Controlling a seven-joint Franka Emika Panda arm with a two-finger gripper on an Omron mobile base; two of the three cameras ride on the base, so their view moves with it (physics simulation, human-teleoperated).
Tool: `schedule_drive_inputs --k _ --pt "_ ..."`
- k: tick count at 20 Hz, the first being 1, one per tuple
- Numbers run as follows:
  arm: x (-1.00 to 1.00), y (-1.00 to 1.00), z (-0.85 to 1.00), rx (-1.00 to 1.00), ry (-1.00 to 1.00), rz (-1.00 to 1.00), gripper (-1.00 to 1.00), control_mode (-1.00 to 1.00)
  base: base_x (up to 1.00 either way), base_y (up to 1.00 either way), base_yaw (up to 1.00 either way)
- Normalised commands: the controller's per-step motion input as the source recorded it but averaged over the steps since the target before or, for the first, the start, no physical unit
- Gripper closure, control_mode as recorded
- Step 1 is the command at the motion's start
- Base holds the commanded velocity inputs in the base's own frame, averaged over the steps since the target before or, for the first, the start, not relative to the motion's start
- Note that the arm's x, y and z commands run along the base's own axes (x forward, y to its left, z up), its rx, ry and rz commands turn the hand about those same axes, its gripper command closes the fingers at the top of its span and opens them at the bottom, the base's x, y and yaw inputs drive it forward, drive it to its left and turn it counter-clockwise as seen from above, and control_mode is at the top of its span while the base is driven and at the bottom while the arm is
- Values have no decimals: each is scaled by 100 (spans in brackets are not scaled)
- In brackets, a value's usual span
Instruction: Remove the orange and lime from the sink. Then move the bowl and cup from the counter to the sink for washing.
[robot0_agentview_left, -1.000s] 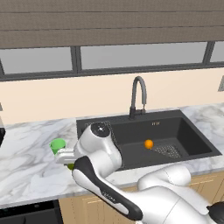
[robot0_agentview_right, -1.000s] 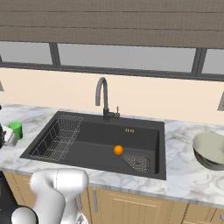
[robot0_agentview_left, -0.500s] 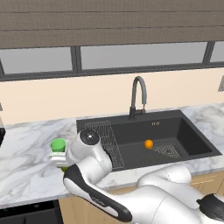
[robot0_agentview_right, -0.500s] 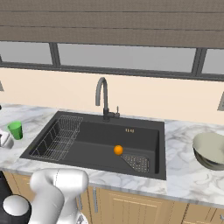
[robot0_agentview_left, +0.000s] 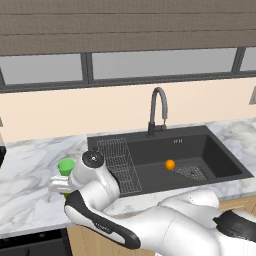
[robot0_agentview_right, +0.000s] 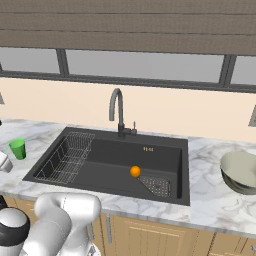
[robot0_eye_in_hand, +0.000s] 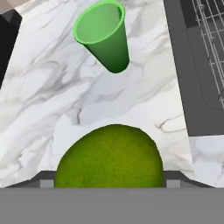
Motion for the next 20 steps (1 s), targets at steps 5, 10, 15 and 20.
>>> schedule_drive_inputs --k 5,10,15,20 --pt "13 16 -5 0 14 0 100 -100 0 0 0" --pt "7 14 -13 0 8 0 100 -100 0 0 0" --pt "4 17 -18 0 0 -3 100 -100 0 0 0" --pt "5 17 -18 0 0 -5 100 -100 0 0 0"
